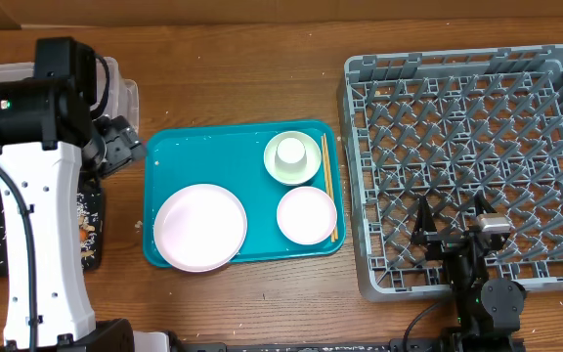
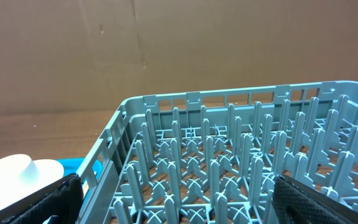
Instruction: Sort waste into correct bins and load items into the dishwasher
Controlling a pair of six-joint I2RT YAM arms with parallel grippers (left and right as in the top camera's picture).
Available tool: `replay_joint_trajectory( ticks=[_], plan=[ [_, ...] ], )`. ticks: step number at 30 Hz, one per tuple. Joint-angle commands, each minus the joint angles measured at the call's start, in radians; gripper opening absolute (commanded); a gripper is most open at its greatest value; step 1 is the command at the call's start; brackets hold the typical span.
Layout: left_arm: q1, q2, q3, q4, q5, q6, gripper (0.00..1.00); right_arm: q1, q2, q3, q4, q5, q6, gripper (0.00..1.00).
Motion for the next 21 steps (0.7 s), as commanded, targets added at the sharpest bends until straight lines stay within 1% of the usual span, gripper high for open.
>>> replay_joint_trajectory(
  ticks=[1,2,3,6,8,10,13,18,21],
  plan=[
    [0.002,0.007,-0.054,0.001,0.05,-0.005,1.0,0.0,-0.002,-0.01,0.007,0.003,-0.006,1.0],
    [0.0,0.007,-0.079,0.002,0.129,0.038,1.0,0.0,-0.002,-0.01,0.008,-0.003,0.008,1.0],
    [-0.003,0.007,-0.09,0.002,0.155,0.066,1.0,0.0,-0.002,-0.01,0.009,-0.014,0.017,1.0],
    [-0.005,0.007,-0.126,0.003,0.179,0.094,1.0,0.0,-0.002,-0.01,0.018,-0.08,0.027,1.0],
    [-0.011,0.007,-0.154,0.018,0.208,0.104,1.0,0.0,-0.002,-0.01,0.052,-0.185,0.077,1.0],
    [-0.024,0.007,-0.183,0.04,0.271,0.158,1.0,0.0,-0.002,-0.01,0.083,-0.32,0.154,1.0],
    [-0.053,0.007,-0.235,0.09,0.36,0.247,1.0,0.0,-0.002,-0.01,0.077,-0.474,0.224,1.0],
    [-0.126,0.007,-0.354,0.227,0.366,0.255,1.0,0.0,-0.002,-0.01,0.08,-0.581,0.224,1.0],
    [-0.17,0.007,-0.433,0.287,0.362,0.234,1.0,0.0,-0.002,-0.01,0.089,-0.678,0.282,1.0]
  ],
)
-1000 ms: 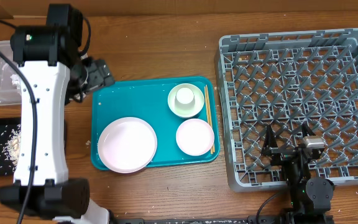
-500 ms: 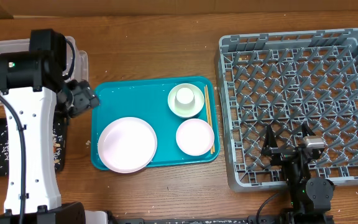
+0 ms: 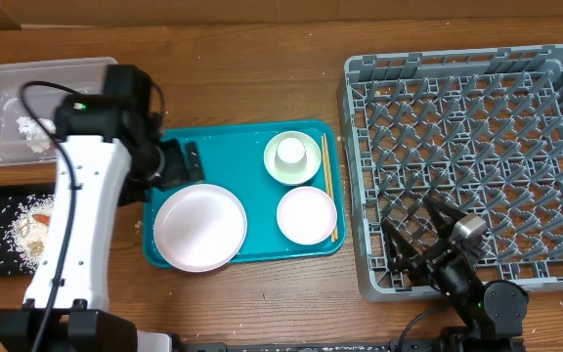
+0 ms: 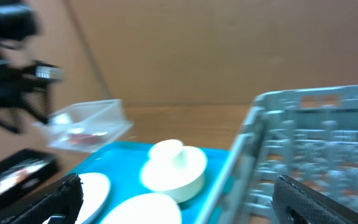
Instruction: Sort waste into correct bins and load items into the dishwasher
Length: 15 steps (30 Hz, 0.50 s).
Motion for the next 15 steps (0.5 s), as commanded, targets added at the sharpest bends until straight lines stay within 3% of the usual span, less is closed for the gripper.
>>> replay_joint_trajectory(
  ticks=[1,2,4,9,15],
  plan=[
    [-0.048,0.002,-0.095,0.052,0.03,0.01,0.96,0.0,-0.002,-0.01,0.01,-0.171,0.1,1.0],
    [-0.059,0.002,-0.12,0.073,0.031,0.006,0.89,0.0,-0.002,-0.01,0.012,-0.184,0.135,1.0],
    [-0.079,0.002,-0.182,0.125,0.029,-0.027,0.53,0.0,-0.002,-0.01,0.014,-0.19,0.213,1.0],
    [-0.092,0.002,-0.31,0.247,0.023,-0.084,0.04,0.0,-0.002,-0.01,0.013,-0.186,0.257,1.0],
    [-0.092,0.003,-0.439,0.43,0.0,-0.171,0.04,0.0,-0.002,-0.01,0.013,-0.187,0.257,1.0]
  ],
)
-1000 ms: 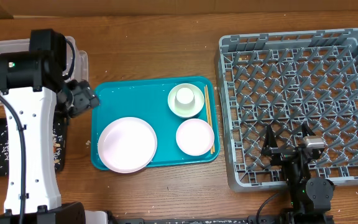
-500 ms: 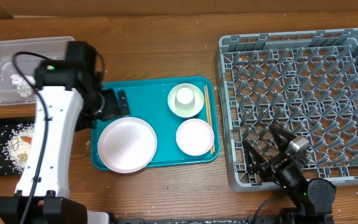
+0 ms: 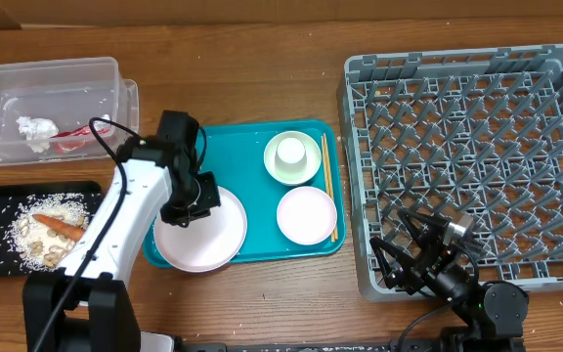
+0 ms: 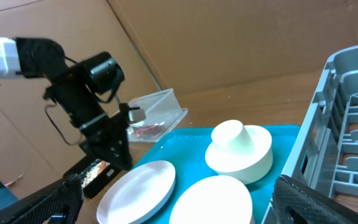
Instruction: Sort waste into correct bins and load items into the dishwasher
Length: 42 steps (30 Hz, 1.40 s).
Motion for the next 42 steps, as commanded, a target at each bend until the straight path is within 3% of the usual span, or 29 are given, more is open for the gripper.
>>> replay_joint_trajectory(
  ticks=[1,11,18,31,35,39,42],
  plan=[
    [-0.002,0.001,-0.068,0.094,-0.023,-0.079,0.04,0.0,-0.002,-0.01,0.003,-0.01,0.019,1.0],
    [0.001,0.143,-0.079,0.29,-0.093,-0.13,0.04,0.0,-0.002,-0.01,0.002,-0.01,0.019,1.0],
    [0.0,0.24,-0.079,0.334,-0.095,-0.177,0.04,0.0,-0.002,-0.01,-0.004,-0.009,0.019,1.0],
    [0.015,0.254,-0.079,0.514,-0.285,-0.176,0.04,0.0,-0.002,-0.01,-0.004,-0.01,0.019,1.0],
    [0.043,0.254,-0.074,0.568,-0.287,-0.129,0.04,0.0,-0.002,-0.01,-0.004,-0.01,0.019,1.0],
    [0.069,0.251,-0.026,0.557,-0.286,-0.068,0.04,0.0,-0.002,-0.01,-0.004,-0.01,0.02,1.0],
    [0.084,0.248,0.063,0.453,-0.278,-0.065,0.04,0.0,-0.002,-0.01,-0.003,-0.01,0.032,1.0]
  ],
)
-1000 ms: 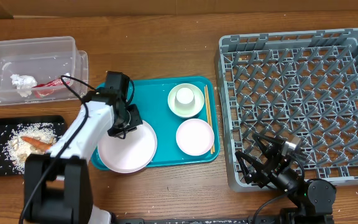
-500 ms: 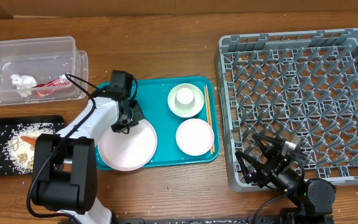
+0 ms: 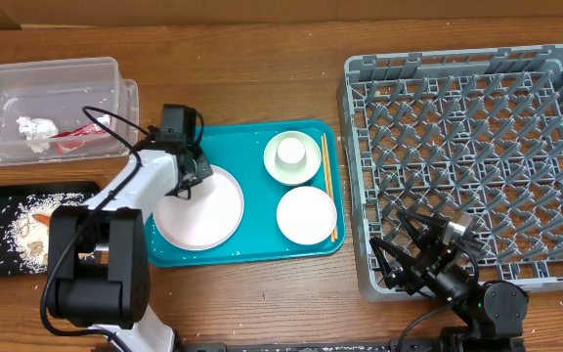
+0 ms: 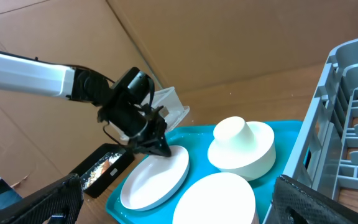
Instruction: Sort waste into correct bins and load items into the dishwasher
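Note:
A large white plate lies at the left of the teal tray. My left gripper is shut on its upper-left rim. In the right wrist view the plate tilts, its far edge raised where the left gripper pinches it. An upturned pale green bowl, a small white plate and chopsticks share the tray. My right gripper hangs open at the front-left corner of the grey dish rack, facing the tray, with nothing between its fingers.
A clear plastic bin with scraps of waste stands at the back left. A black tray of rice and food lies in front of it. The rack fills the right side of the wooden table.
My left gripper was over the large plate's left part and now grips its upper-left rim. The plate has shifted toward the tray's far side with one edge raised. The right arm has not moved.
My left arm first stood at the far left over the bins while the right gripper faced the rack. Then the left gripper was at the tray's left edge and the right had turned toward the tray. Then the left was over the large plate; now it holds the rim.

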Controlling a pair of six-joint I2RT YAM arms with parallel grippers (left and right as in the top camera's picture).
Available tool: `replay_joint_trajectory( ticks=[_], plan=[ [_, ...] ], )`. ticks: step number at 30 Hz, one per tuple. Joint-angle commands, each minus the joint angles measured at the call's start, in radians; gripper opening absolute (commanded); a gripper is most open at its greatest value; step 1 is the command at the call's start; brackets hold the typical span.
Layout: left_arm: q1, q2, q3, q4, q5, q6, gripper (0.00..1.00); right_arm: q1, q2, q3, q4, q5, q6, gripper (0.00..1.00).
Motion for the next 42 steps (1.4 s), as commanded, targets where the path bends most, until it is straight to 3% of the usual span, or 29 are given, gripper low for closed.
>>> replay_joint_trajectory(
  ticks=[1,8,13,15,19,20,30,38,42],
  plan=[
    [0.018,0.01,0.134,-0.109,-0.018,0.045,0.04,0.0,-0.002,-0.01,0.005,-0.006,0.023,1.0],
    [0.017,0.005,0.462,-0.512,0.008,0.045,0.04,0.0,-0.002,-0.01,0.057,-0.015,0.262,1.0],
    [0.023,-0.021,0.66,-0.702,0.006,0.035,0.04,0.0,-0.002,-0.009,0.229,-0.106,0.284,1.0],
    [0.04,-0.036,0.721,-0.761,-0.014,0.01,0.11,0.0,-0.002,0.008,0.256,-0.103,0.355,1.0],
    [0.122,-0.065,0.812,-0.846,-0.023,-0.008,0.68,0.0,-0.002,0.086,0.252,-0.103,0.402,1.0],
    [0.146,-0.071,0.823,-0.858,-0.023,-0.008,1.0,0.0,-0.002,0.108,0.245,-0.103,0.401,1.0],
    [0.339,-0.084,0.835,-0.921,-0.019,0.014,1.0,0.0,0.132,0.42,0.066,-0.077,0.249,1.0],
    [0.353,-0.084,0.835,-0.921,-0.019,0.015,1.0,0.001,0.518,0.744,-0.106,-0.231,0.093,1.0],
    [0.353,-0.084,0.835,-0.921,-0.019,0.014,1.0,0.035,0.722,0.93,-0.291,-0.259,-0.067,1.0]
  ],
)
